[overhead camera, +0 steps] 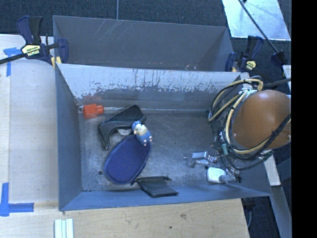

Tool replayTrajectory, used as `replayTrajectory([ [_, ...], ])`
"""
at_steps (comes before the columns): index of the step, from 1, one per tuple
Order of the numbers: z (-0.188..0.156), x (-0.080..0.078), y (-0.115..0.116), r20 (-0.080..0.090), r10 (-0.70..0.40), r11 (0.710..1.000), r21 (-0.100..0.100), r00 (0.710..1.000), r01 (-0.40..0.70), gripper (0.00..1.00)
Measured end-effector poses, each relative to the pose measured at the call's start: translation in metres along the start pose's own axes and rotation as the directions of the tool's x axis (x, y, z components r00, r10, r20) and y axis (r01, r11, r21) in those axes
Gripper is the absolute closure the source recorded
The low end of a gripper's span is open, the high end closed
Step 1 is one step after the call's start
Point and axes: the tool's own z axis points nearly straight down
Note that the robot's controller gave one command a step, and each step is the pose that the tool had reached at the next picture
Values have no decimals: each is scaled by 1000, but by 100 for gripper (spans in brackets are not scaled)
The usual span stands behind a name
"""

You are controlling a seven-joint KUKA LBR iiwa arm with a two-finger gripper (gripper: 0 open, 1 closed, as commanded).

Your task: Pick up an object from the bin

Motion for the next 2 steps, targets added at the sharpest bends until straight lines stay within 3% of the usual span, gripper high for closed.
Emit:
replayTrajectory([
  [1, 14, 2, -5, 20, -416, 909, 0, 909, 416, 0],
  [2, 14, 10, -10, 6, -410, 912, 4, 912, 410, 100],
])
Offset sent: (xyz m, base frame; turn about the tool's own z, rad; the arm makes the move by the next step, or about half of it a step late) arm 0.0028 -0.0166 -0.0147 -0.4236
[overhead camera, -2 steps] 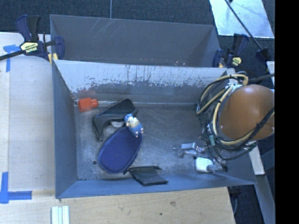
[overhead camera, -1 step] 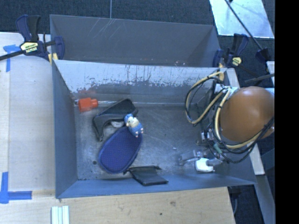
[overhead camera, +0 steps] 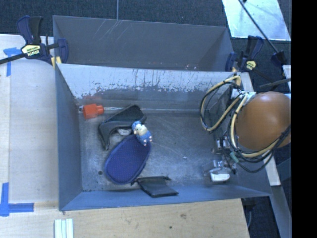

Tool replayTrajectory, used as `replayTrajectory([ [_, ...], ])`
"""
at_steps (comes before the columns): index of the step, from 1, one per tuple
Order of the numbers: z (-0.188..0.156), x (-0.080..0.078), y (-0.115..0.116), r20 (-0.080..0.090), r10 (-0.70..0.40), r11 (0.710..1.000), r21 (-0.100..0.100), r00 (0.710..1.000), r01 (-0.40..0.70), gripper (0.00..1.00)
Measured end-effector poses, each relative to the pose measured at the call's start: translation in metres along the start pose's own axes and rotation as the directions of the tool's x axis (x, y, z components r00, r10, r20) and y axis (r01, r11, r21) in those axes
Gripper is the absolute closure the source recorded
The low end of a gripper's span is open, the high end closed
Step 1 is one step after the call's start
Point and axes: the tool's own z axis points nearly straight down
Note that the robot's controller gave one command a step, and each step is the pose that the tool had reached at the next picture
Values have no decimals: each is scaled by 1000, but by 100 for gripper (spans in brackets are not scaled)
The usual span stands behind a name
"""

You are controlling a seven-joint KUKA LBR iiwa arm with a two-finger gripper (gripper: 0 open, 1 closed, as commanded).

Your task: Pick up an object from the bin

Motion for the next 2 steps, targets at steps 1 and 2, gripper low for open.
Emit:
replayTrajectory([
  [1, -137, 10, -7, -5, -25, 1000, -2, 1000, 25, 100],
  [2, -137, 11, -6, -5, -24, 1000, -6, 1000, 23, 100],
])
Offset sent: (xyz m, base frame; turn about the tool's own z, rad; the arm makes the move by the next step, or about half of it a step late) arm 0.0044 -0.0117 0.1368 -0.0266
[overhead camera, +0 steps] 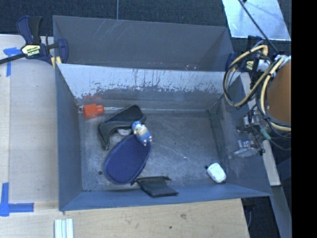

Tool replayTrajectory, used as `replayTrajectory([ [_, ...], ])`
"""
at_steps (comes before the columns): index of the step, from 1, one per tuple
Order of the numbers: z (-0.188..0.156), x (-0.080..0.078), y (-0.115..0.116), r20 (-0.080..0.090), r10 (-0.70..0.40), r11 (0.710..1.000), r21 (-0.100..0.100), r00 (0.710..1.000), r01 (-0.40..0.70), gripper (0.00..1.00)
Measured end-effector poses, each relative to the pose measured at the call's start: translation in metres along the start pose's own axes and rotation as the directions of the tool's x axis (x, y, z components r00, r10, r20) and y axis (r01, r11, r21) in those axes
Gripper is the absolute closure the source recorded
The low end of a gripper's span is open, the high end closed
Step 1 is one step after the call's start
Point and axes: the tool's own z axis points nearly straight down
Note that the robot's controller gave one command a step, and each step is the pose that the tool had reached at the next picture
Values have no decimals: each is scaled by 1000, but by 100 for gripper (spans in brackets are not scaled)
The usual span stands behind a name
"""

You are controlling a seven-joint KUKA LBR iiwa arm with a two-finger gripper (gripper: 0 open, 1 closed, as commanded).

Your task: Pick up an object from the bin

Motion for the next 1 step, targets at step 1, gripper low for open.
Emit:
replayTrajectory([
  [1, 0, 0, 0, -1, 1, 1000, -3, 1000, -1, 100],
])
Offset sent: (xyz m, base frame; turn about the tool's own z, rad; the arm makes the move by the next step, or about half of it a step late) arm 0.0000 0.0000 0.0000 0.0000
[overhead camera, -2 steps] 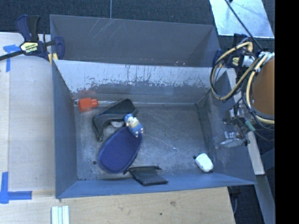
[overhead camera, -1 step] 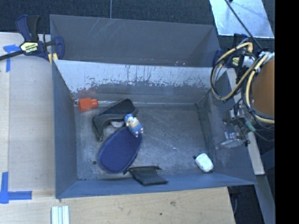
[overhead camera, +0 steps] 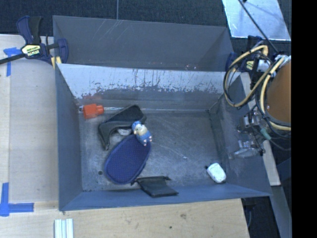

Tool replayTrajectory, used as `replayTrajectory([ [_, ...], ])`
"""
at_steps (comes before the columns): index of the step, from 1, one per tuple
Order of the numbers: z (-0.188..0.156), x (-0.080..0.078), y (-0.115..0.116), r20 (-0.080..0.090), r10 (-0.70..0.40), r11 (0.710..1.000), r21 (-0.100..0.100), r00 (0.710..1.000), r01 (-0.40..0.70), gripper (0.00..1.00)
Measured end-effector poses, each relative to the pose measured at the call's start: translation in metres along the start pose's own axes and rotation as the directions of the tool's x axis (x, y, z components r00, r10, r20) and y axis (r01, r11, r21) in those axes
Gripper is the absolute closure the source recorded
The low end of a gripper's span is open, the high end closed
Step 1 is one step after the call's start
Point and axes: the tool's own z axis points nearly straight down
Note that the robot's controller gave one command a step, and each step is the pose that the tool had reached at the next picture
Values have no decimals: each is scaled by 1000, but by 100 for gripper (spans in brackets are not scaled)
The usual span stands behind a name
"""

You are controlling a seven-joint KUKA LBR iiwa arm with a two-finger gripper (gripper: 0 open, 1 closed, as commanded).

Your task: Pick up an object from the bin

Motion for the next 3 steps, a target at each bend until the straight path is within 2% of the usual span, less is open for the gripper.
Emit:
replayTrajectory([
  [3, 0, 0, 0, -1, 1, 1000, -4, 1000, -1, 100],
])
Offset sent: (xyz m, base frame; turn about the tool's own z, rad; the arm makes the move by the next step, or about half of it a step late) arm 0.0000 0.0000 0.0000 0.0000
